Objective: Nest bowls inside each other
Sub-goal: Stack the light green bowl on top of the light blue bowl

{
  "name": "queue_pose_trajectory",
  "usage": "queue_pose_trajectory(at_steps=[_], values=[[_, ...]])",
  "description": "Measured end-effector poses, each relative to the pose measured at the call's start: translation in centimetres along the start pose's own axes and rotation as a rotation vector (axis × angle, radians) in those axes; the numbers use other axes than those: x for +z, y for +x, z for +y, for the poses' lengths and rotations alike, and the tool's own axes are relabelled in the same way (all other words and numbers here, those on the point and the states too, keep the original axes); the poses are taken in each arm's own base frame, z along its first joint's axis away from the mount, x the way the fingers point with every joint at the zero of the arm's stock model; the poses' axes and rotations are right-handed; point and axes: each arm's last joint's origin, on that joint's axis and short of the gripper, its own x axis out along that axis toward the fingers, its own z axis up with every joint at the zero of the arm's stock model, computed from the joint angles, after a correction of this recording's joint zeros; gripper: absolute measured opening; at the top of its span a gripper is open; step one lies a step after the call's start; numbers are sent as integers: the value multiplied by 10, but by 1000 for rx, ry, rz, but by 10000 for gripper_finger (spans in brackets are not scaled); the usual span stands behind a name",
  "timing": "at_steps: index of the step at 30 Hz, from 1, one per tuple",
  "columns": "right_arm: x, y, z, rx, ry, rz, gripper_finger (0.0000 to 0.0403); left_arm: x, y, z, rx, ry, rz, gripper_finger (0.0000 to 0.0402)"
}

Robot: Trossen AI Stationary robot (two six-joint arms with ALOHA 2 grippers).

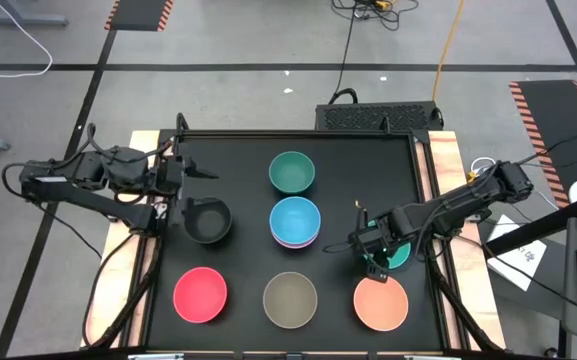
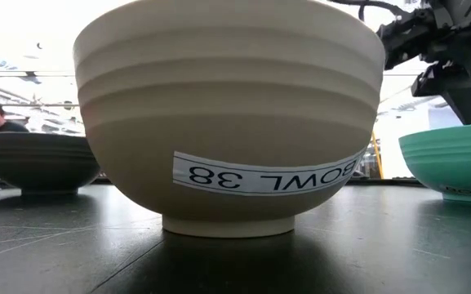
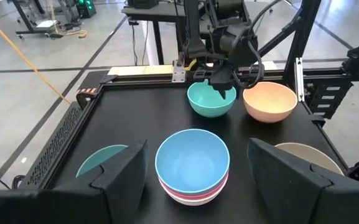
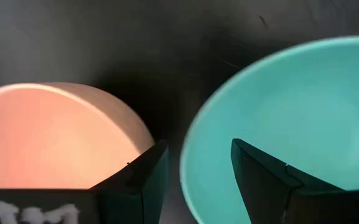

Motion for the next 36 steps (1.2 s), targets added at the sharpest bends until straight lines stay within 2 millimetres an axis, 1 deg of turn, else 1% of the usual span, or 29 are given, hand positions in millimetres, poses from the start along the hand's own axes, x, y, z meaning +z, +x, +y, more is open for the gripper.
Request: queue_pose_trajectory(at_steps=[12,18,20,22,24,27,28,36], values=[[8,13,-2,-48,-11,47,167,0,0,-1,-21,21,-5,280],[10,14,-5,-73,-47,40,163,0,0,-1,-21,22,-5,280],[10,14,-6,-97,-64,29,150,0,0,-1,-21,23,-5,280],[10,14,-8,-122,-74,27,125,0,0,-1,-22,23,-5,280],[11,13,-10,-128,-81,30,89,0,0,-1,-25,22,-5,280],[12,13,-12,-151,-77,16,24,0,0,-1,-25,22,-5,280],[13,13,-13,-161,-87,11,14,0,0,-1,-26,22,-5,280],[12,12,-15,-207,-90,2,5,0,0,-1,-26,21,-5,280]])
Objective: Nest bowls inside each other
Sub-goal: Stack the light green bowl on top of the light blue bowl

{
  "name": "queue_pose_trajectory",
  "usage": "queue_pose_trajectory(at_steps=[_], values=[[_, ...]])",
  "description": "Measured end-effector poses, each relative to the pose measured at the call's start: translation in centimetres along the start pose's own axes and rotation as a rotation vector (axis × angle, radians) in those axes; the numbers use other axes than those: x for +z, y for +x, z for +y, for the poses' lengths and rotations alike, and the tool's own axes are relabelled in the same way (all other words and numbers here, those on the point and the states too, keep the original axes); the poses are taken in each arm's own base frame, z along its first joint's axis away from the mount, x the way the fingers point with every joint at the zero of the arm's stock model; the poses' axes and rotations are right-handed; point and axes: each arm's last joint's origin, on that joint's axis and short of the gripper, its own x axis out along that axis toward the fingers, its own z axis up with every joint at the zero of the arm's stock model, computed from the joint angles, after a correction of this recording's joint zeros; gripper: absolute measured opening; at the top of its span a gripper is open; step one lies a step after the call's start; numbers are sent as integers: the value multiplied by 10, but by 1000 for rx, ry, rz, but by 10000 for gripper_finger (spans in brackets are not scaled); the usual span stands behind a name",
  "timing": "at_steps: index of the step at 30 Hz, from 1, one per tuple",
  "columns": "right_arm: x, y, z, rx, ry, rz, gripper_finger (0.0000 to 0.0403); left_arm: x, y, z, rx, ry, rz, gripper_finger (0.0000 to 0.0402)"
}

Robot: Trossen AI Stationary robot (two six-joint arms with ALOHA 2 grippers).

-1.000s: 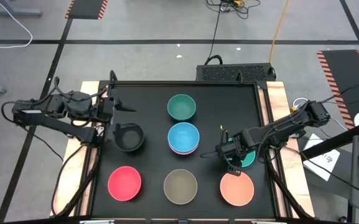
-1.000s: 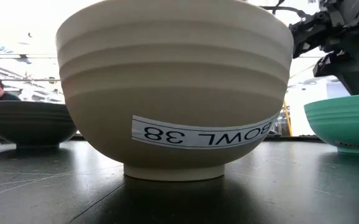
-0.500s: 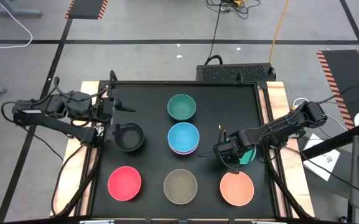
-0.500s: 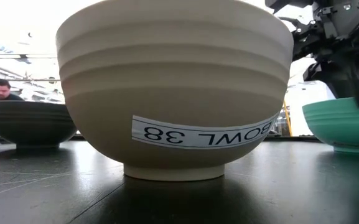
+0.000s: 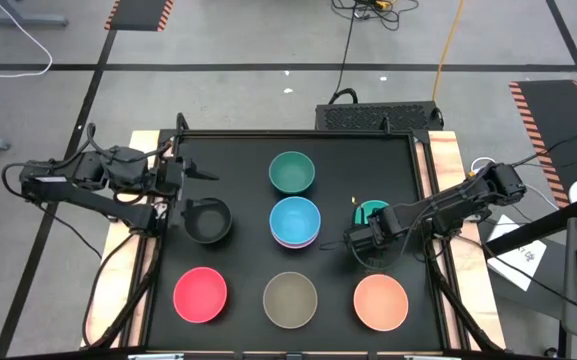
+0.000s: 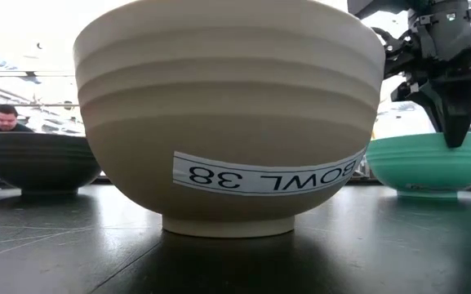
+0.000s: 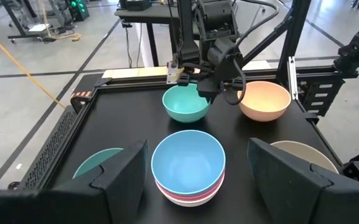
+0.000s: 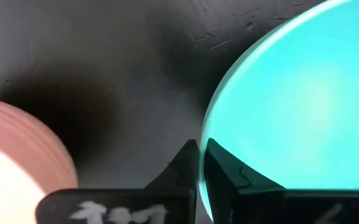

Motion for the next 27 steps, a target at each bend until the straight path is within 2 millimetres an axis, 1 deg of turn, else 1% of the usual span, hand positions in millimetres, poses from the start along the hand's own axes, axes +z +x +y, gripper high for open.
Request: queue_pose_trajectory(at_steps=[6,12,18,24,27], values=[[-2,0,-3,-57,9,6,3,0,0,0,0,-2,0,280],[-4,-4,-4,-75,14,-8,2,0,0,0,0,-2,0,280],[-3,-19,-5,-106,0,-56,1,0,0,0,0,-2,0,280],[2,-42,-3,-162,-13,-112,1,0,0,0,0,-4,0,280],[4,-52,-1,-155,-38,-136,1,0,0,0,0,-4,1,280]])
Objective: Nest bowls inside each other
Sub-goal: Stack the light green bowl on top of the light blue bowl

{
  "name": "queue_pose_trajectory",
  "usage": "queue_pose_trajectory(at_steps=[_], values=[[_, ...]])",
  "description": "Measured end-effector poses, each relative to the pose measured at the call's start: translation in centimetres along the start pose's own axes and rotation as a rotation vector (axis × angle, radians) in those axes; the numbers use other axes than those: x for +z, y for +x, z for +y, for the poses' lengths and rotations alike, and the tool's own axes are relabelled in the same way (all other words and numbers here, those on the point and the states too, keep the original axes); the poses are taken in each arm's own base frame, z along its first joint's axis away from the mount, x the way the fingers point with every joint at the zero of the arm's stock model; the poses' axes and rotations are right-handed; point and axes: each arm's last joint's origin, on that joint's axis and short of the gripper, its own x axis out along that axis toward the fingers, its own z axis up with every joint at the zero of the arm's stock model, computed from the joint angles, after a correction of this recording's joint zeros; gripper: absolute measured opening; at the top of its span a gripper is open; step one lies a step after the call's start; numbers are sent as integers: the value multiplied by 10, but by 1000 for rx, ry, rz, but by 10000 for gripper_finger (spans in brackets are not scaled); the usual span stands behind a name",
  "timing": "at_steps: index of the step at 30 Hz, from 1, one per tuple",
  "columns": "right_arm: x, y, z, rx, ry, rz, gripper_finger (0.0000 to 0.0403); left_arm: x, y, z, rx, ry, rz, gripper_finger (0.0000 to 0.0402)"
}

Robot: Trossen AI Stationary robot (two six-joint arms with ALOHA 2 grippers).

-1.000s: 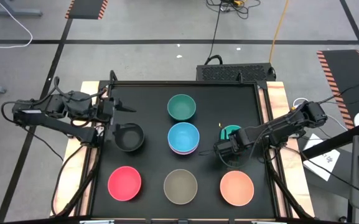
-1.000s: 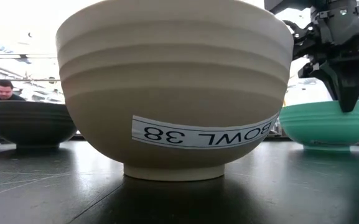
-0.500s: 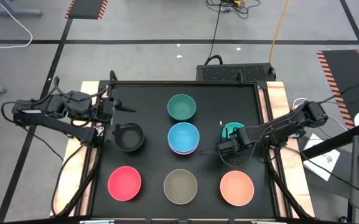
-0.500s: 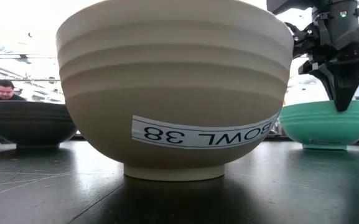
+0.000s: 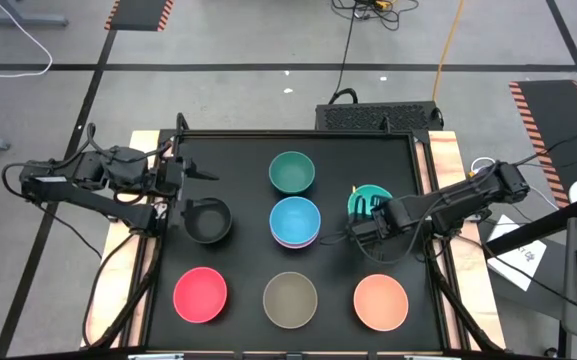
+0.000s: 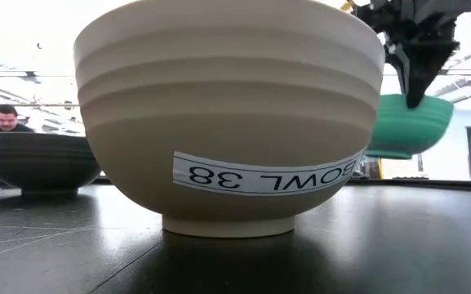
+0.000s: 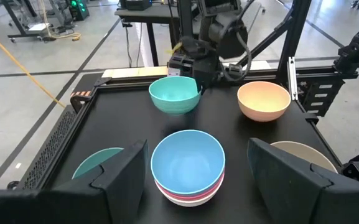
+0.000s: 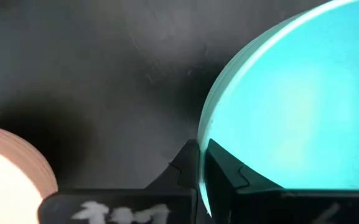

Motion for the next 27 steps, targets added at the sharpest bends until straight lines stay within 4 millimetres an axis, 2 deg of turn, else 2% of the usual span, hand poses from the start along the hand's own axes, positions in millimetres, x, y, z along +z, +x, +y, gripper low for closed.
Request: queue_pose_trajectory(at_steps=[16,27], values=[[14,-57,-5,-21,-67,-136,0,-1,0,0,0,10,7,280],[25,-69,-2,-36,-177,-184,0,-1,0,0,1,11,10,280]])
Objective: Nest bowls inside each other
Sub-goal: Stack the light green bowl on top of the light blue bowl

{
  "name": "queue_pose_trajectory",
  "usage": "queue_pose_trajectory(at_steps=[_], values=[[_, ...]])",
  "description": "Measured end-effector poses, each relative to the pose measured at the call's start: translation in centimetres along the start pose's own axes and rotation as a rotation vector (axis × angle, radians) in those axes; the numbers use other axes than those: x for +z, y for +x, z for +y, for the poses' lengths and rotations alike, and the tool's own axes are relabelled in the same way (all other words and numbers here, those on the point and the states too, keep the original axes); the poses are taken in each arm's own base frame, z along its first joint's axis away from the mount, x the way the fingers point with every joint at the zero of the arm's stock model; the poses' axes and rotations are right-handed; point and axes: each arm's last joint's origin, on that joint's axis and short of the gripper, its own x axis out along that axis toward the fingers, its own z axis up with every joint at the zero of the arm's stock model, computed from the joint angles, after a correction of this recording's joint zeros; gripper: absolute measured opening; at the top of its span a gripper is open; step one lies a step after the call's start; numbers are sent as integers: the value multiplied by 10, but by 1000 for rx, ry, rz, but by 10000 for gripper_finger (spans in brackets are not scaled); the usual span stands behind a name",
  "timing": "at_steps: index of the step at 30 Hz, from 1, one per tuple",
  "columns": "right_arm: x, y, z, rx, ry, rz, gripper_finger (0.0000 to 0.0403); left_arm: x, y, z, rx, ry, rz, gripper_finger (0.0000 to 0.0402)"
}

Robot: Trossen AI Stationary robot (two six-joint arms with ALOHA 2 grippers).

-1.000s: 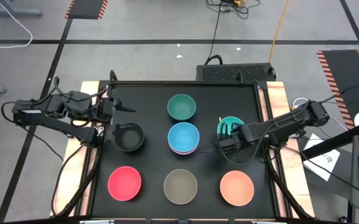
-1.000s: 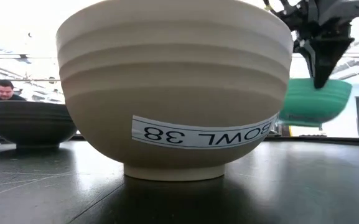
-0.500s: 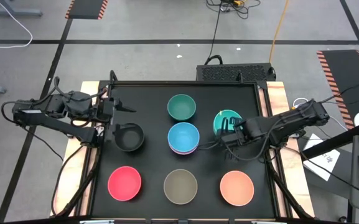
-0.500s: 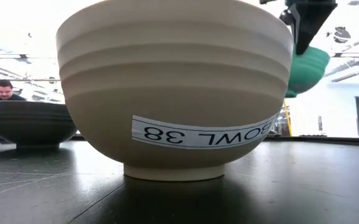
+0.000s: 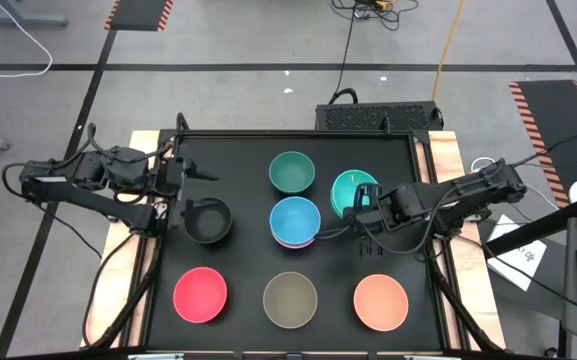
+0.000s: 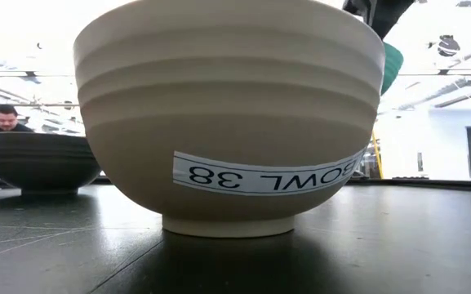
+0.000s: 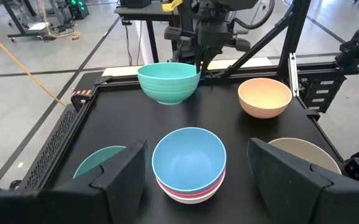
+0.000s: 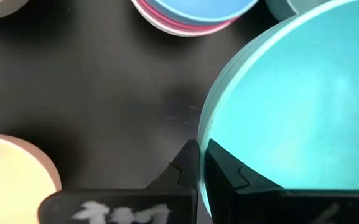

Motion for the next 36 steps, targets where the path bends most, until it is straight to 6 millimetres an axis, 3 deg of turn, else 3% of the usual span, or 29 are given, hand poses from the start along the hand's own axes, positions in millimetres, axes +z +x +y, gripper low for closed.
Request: queue_pose_trajectory(at_steps=[13,22,36], values=[[36,-33,-12,15,-46,-132,0,-1,0,0,0,0,9,280],[49,-36,-17,126,-95,-242,0,-2,0,0,0,2,19,280],[75,12,-17,206,-149,-41,0,-3,0,0,-1,7,28,280]])
